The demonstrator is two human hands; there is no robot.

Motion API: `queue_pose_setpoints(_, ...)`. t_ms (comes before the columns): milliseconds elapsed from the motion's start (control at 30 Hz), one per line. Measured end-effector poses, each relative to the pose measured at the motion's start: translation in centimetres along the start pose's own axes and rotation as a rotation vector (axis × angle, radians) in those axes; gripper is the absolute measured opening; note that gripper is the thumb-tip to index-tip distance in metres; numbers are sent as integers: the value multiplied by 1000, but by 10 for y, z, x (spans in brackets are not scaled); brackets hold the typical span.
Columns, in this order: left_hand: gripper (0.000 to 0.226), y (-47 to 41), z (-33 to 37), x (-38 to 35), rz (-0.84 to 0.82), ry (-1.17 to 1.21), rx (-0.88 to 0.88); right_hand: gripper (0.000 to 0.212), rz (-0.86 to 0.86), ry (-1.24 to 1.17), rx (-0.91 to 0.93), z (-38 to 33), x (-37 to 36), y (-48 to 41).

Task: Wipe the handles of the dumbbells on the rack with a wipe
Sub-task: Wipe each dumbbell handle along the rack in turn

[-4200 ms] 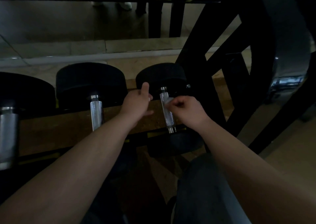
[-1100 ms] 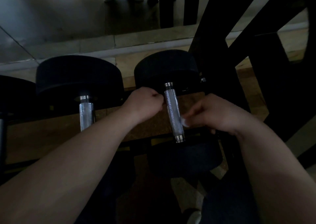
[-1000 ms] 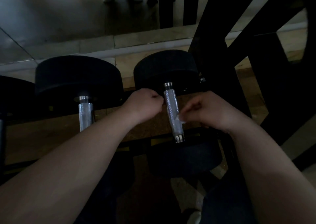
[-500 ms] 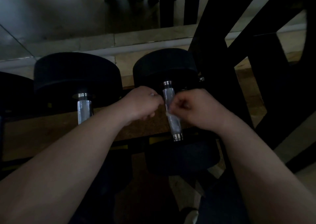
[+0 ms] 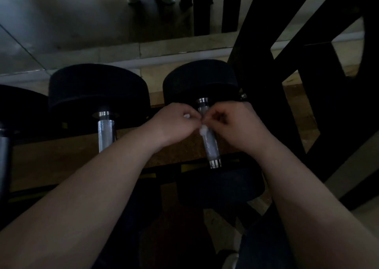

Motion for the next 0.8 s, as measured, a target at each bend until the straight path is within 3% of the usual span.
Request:
queue_pose_setpoints(100, 21, 1, 0, 4, 66, 69, -41, 12, 183, -84, -70, 9, 0, -3)
queue_pose_setpoints(200, 26, 4, 2, 4, 141, 60, -109, 10, 178, -139, -82, 9, 1, -1)
queue_pose_setpoints(300, 16, 6, 6, 6, 233, -12, -143, 14, 181, -195, -58, 5, 5, 3)
queue_pose_setpoints(433, 5, 10, 11, 9, 350, -16, -126, 20, 221, -287, -192, 15, 12, 2)
queue_pose_setpoints(500, 7, 18, 8, 0, 321, -88, -83, 21, 170, -248, -239, 22, 8, 0)
queue_pose_setpoints(633, 15, 42, -11, -35, 66, -236, 36, 19, 72, -222, -298, 31, -2, -1)
queue_pose_setpoints(800, 15, 32, -15, -29, 204, 107, 156, 17, 60, -256, -321, 32, -2, -1)
Point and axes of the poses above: each hand's wrist, its own y-axis away from the middle knuckle, its own x-axis out of the back of the hand, z = x × y, the point moved 6 cm from there along -y, towards the middle knuckle, and after that the axes turned 1 degree about y, right-handed, at the moved point
